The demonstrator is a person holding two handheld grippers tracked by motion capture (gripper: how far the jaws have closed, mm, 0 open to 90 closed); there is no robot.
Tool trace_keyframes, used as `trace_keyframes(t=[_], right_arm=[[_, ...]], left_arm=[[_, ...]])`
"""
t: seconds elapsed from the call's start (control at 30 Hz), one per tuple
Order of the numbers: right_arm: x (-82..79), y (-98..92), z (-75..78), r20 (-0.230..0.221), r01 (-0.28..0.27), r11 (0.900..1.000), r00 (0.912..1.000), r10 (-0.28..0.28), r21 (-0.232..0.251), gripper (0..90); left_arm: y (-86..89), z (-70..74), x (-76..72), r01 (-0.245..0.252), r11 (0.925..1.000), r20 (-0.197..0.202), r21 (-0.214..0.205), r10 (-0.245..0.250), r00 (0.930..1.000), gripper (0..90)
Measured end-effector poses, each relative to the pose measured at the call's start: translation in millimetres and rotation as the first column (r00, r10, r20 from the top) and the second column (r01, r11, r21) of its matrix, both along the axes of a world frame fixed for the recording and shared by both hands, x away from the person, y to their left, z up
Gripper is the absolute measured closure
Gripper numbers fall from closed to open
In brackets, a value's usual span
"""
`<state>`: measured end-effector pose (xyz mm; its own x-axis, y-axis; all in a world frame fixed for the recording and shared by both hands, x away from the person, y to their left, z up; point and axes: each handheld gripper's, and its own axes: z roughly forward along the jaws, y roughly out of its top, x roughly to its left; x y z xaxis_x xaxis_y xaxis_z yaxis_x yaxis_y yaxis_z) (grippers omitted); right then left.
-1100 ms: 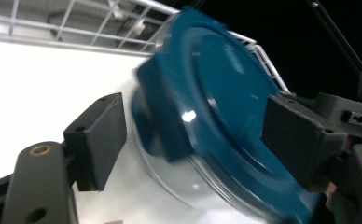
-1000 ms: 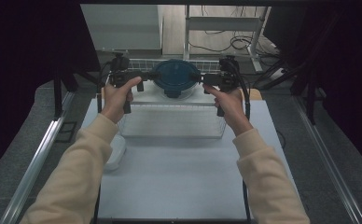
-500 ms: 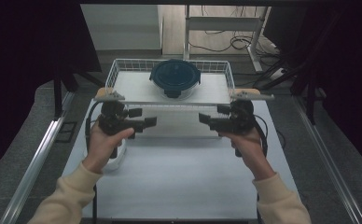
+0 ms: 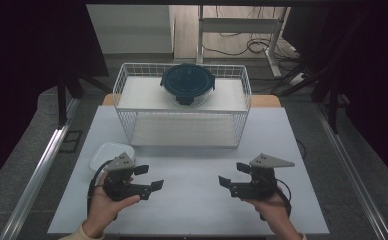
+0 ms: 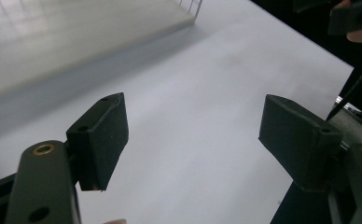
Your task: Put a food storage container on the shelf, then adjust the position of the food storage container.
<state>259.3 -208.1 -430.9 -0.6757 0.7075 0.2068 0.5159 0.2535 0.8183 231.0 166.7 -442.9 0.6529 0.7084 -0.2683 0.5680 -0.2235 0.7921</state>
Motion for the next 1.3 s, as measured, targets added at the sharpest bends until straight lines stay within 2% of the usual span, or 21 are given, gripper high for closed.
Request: trace_keyframes(t=[0.03, 0.13, 0.2, 0.5, 0.7, 0.87, 1.07, 1.17, 1.2, 1.3], right_arm=[[-2.7, -1.2, -6.5, -0.008, 0.003, 1.0000, 1.0000, -0.003, -0.009, 17.5], [-8.0, -4.8, -23.7, -0.037, 0.005, 0.9996, 0.9993, -0.006, -0.027, 17.8], [-9.0, -5.9, -32.2, -0.039, 0.010, 0.9990, 0.9992, -0.011, -0.044, 17.9], [-10.3, -1.5, -41.2, -0.048, -0.002, 0.9977, 0.9988, -0.001, -0.068, 17.9], [-9.7, -2.9, -39.5, -0.048, 0.012, 0.9988, 0.9987, -0.014, -0.048, 18.0], [-10.6, -3.0, -39.1, -0.047, 0.005, 0.9989, 0.9989, -0.007, -0.046, 18.0], [-10.4, -4.4, -41.6, -0.043, -0.001, 0.9979, 0.9991, -0.001, -0.064, 18.0], [-8.6, -6.6, -43.0, -0.057, 0.010, 0.9980, 0.9983, -0.014, -0.062, 18.0], [-8.2, -7.8, -43.0, -0.060, 0.018, 0.9982, 0.9980, -0.021, -0.058, 18.0], [-8.3, -8.2, -42.5, -0.060, 0.023, 0.9981, 0.9979, -0.027, -0.056, 18.0]], left_arm=[[0.5, -10.8, -2.5, -0.004, 1.0000, -0.025, 0.009, 0.004, 0.9997, 24.0], [0.6, -26.2, -3.8, -0.017, 0.9993, -0.057, 0.033, 0.019, 0.9982, 24.5], [0.9, -33.2, -3.3, -0.021, 0.9990, -0.074, 0.039, 0.024, 0.9969, 24.7], [-1.3, -42.2, -3.0, -0.015, 0.9987, -0.092, 0.049, 0.019, 0.9955, 24.7], [0.7, -39.4, -7.8, -0.026, 0.9982, -0.073, 0.054, 0.030, 0.9969, 24.7], [5.3, -37.3, -7.2, -0.037, 0.9986, -0.078, 0.039, 0.040, 0.9961, 24.6], [8.4, -33.0, -7.1, -0.038, 0.9986, -0.066, 0.037, 0.041, 0.9970, 24.6], [13.4, -30.4, -4.6, -0.040, 0.9988, -0.066, 0.028, 0.042, 0.9969, 24.6], [19.5, -27.3, -3.6, -0.041, 0.9991, -0.070, 0.013, 0.042, 0.9967, 24.7], [29.2, -22.4, -3.2, -0.056, 0.9984, -0.063, 0.005, 0.056, 0.9964, 25.1]])
